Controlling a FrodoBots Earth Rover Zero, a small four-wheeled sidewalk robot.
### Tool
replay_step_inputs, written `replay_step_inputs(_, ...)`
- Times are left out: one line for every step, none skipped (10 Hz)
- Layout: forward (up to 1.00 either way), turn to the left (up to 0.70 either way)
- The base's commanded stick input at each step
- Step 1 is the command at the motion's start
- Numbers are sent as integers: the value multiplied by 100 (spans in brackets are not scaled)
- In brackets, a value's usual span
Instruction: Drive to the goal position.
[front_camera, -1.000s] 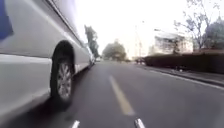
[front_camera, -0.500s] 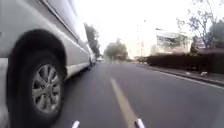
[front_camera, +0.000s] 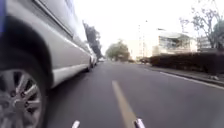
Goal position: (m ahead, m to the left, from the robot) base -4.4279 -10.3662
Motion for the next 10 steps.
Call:
replay_step_inputs(70,0)
replay_step_inputs(70,0)
replay_step_inputs(70,0)
replay_step_inputs(70,0)
replay_step_inputs(70,0)
replay_step_inputs(70,-3)
replay_step_inputs(70,-12)
replay_step_inputs(70,-13)
replay_step_inputs(70,-14)
replay_step_inputs(70,-14)
